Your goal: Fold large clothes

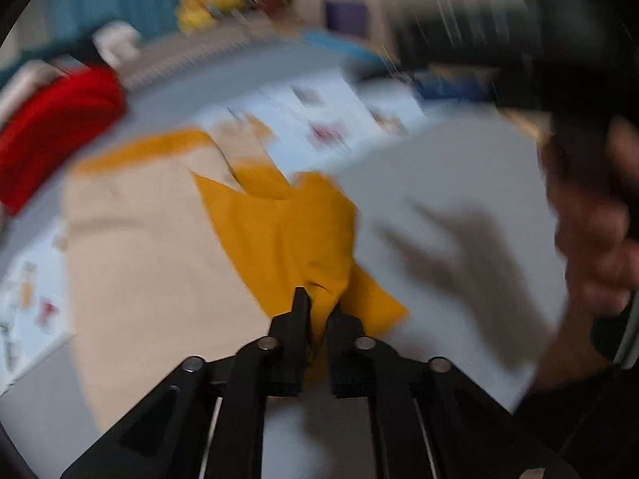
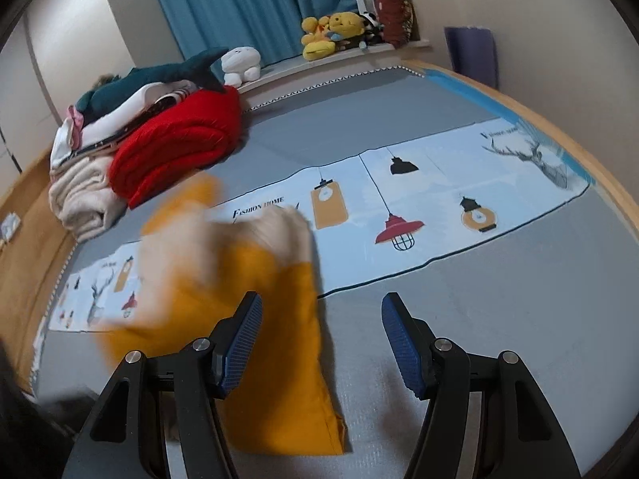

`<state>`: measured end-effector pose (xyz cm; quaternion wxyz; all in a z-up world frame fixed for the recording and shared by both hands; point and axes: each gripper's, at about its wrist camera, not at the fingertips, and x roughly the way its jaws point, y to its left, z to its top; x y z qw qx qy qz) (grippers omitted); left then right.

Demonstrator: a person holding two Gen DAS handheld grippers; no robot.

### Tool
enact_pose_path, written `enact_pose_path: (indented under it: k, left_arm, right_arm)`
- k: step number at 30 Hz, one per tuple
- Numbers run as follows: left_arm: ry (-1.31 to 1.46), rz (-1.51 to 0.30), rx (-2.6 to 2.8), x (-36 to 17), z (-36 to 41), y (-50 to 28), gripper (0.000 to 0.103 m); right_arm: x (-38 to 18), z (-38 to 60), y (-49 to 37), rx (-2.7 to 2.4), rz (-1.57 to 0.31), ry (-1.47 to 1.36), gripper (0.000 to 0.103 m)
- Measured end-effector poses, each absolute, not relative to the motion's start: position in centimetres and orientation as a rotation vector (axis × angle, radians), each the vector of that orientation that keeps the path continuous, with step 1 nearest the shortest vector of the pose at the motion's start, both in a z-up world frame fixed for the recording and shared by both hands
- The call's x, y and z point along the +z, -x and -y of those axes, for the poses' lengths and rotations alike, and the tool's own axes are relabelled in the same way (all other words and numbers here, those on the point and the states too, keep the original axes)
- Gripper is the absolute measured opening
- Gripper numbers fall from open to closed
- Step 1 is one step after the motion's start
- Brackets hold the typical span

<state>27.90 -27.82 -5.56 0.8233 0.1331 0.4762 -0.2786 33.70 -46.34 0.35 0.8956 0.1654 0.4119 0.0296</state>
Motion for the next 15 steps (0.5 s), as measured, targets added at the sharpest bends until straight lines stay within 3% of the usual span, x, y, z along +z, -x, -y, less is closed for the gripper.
enact_pose_path:
  k: [1, 5, 14, 15]
  left_arm:
    - [-0.272, -1.032, -0.592, -5.9, 27.7, -27.9, 0.011]
    - [-0.052, -1.055, -0.627, -4.2, 22.2, -27.9, 0.039]
    - [0.053, -1.023, -0.354, -2.4, 11.4, -28.8, 0.039]
    - [0.061, -1.03, -0.325, -2.6, 10.8, -29.0, 0.039]
  right_arm:
    - [0.3, 46.2, -33.7, 0.069, -0.858, -0.342, 0.063]
    - [-0.3, 43.5, -34.1, 0.179, -0.893, -0.303, 0.063]
    - [-6.5, 36.5, -35.2, 0.305, -1.155, -0.151, 0.063]
    - [-7.4, 36.2, -35.3, 0.289, -1.186, -0.134, 0.059]
